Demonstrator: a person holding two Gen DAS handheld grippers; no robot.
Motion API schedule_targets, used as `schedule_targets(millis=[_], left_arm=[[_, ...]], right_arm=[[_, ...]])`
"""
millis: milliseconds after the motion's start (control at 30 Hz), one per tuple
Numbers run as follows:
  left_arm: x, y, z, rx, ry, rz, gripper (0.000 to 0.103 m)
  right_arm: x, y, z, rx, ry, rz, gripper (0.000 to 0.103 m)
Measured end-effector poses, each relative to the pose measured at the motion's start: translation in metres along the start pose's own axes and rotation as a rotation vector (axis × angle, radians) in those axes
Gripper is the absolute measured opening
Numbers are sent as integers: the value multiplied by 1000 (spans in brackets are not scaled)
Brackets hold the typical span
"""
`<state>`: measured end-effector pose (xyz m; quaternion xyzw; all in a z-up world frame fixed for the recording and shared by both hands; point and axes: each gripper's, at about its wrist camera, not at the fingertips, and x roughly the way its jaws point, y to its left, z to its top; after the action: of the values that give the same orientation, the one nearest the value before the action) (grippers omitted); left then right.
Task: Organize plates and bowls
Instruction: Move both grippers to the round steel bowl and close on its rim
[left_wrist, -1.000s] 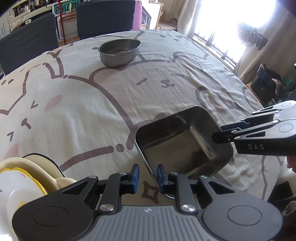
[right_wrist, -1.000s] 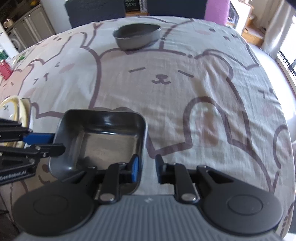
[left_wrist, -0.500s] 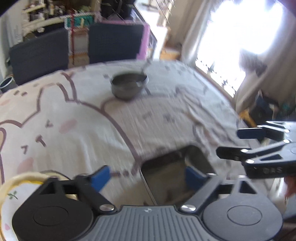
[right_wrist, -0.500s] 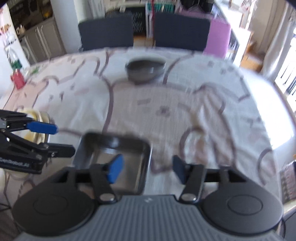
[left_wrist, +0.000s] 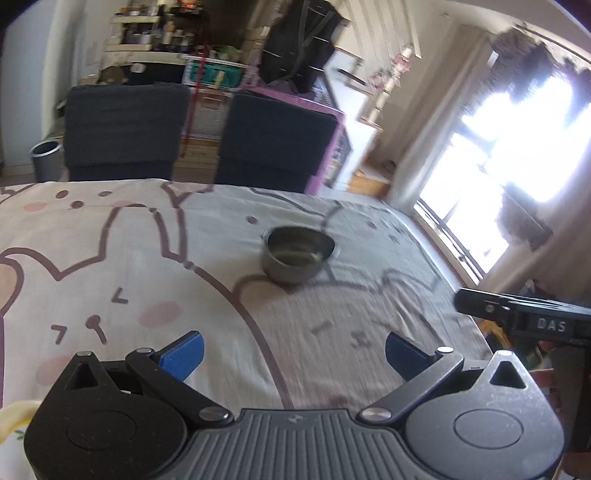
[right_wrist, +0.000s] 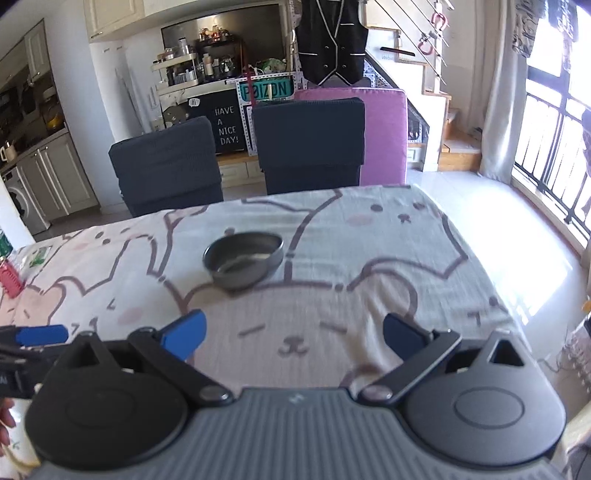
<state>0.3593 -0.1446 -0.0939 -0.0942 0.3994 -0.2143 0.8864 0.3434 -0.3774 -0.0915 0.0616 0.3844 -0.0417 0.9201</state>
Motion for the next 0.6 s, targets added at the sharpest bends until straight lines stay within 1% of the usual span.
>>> schedule_targets(millis=[33,167,233,300,333,367,433,467,533,600], left_arm=[[6,3,4,-18,-2,16,103],[31,13,25,-79,-3,48,103],[43,14,35,-78,-18,65,102],[58,14,47,-71,-24,74,98],[65,15,52,-76,-23,71,89],[73,16,57,-89,-18,67,78],[89,20,65,-121,-6,61,69],[96,23,68,-135,-2,53,65],[110,28,70,-158,11,35,60],[125,31,72,-169,32,35,57]], right_arm=[[4,-1,2,-16,2,1,103],[34,-6,35,-107,12,7,103],[53,-10,55,-142,10,11,102],[75,-14,72,-143,38,28,100],[87,-16,79,-140,52,45,95],[97,-18,84,-138,65,67,92],[125,-22,95,-114,99,95,80],[137,-22,98,-98,115,106,78],[164,-26,104,-57,141,149,67],[189,-29,107,-11,168,174,62]])
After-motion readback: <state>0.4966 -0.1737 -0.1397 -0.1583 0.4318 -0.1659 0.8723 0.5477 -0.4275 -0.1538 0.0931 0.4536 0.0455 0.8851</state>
